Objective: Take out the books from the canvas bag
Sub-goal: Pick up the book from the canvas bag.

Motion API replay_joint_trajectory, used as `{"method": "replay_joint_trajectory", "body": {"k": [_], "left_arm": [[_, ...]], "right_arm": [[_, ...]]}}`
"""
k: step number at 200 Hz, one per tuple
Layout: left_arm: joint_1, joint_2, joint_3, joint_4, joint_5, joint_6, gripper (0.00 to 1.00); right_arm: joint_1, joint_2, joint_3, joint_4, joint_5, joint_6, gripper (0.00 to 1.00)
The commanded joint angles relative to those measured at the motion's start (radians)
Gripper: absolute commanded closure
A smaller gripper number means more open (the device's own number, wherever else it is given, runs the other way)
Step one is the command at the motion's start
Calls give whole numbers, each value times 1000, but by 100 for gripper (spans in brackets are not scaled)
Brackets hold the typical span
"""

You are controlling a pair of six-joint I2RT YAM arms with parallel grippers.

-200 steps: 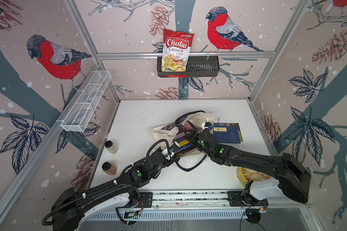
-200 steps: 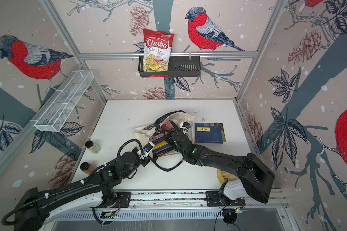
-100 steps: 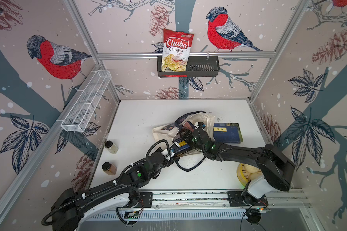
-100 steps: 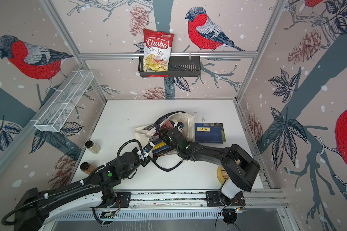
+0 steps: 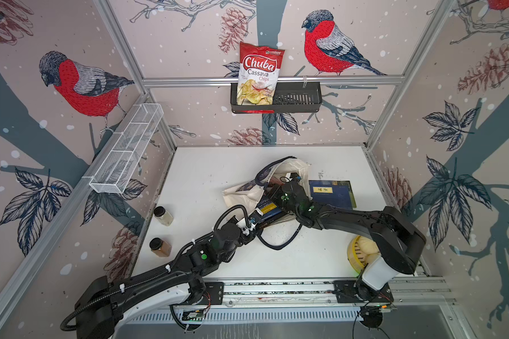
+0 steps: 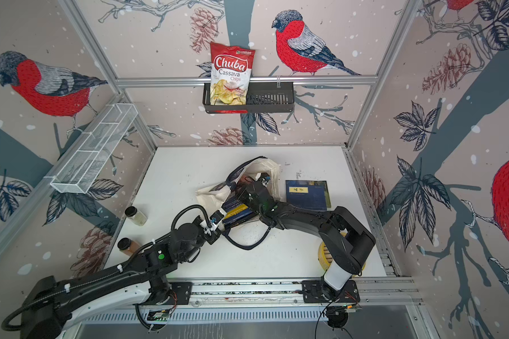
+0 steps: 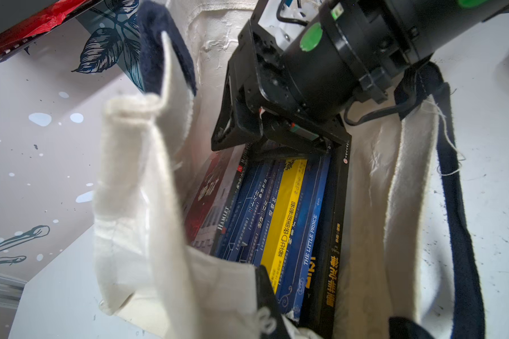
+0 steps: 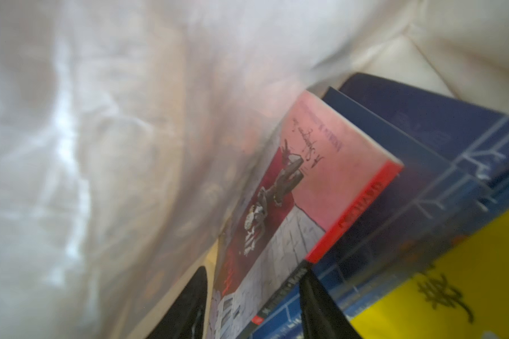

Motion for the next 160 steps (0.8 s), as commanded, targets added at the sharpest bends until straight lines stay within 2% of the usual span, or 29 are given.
{"method": "replay_joint_trajectory", "body": {"k": [1, 18, 119, 160], "left_arm": [[-6, -8, 2, 102, 37, 24, 100], [-6, -7, 2, 102, 39, 26, 100], [-9, -7, 2, 98, 40, 27, 100], [-9, -11, 1, 102, 38, 31, 100]], "right_arm": [[1, -4, 15, 44, 23, -37, 50], [0, 1, 18, 41, 27, -33, 55], [14, -37, -10, -8, 48, -35, 50], [-27, 53, 6, 42, -42, 8, 53]]}}
